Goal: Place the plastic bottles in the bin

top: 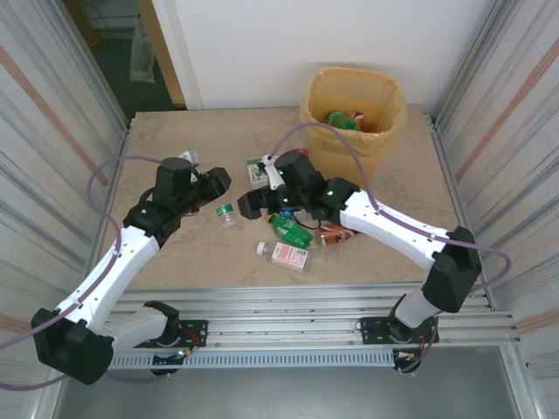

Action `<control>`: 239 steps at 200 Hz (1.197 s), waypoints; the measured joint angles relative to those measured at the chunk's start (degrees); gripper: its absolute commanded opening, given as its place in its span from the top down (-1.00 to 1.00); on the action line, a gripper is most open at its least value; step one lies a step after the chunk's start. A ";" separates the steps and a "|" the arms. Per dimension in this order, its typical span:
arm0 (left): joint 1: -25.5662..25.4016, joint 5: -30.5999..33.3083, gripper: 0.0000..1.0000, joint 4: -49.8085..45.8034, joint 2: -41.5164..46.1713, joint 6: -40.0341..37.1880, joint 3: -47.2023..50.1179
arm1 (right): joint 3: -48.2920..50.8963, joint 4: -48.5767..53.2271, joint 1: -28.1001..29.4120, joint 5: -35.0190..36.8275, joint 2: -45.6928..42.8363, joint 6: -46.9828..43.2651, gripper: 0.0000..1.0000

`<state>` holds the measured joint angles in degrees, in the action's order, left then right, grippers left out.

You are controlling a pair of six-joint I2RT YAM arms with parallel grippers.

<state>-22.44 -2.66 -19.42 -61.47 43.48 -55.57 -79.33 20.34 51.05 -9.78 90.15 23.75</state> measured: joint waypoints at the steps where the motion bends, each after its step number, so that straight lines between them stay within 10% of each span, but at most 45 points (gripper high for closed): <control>1: 0.00 -0.07 -0.13 0.00 0.07 0.04 0.00 | -0.07 -0.09 0.09 -0.15 0.11 0.02 -0.91; 68: 0.63 -0.85 -0.13 0.09 1.70 0.35 0.26 | -4.07 -6.12 3.28 -8.81 7.72 2.43 -0.69; 148: 1.07 -1.09 -0.15 1.25 2.14 1.05 0.74 | -7.85 -6.80 3.61 -12.39 11.98 4.85 0.28; 204: 2.54 -0.33 -0.95 1.36 2.69 2.45 1.60 | -9.03 -6.64 3.52 -11.47 12.52 4.81 0.54; 239: 3.34 -0.33 -0.98 0.74 4.22 1.62 2.03 | -9.18 -6.58 3.48 -10.56 12.22 3.21 0.54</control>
<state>-19.09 -2.98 -18.68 -57.25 45.10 -53.54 -88.51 13.76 54.52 -20.34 102.37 26.96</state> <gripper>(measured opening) 0.987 0.382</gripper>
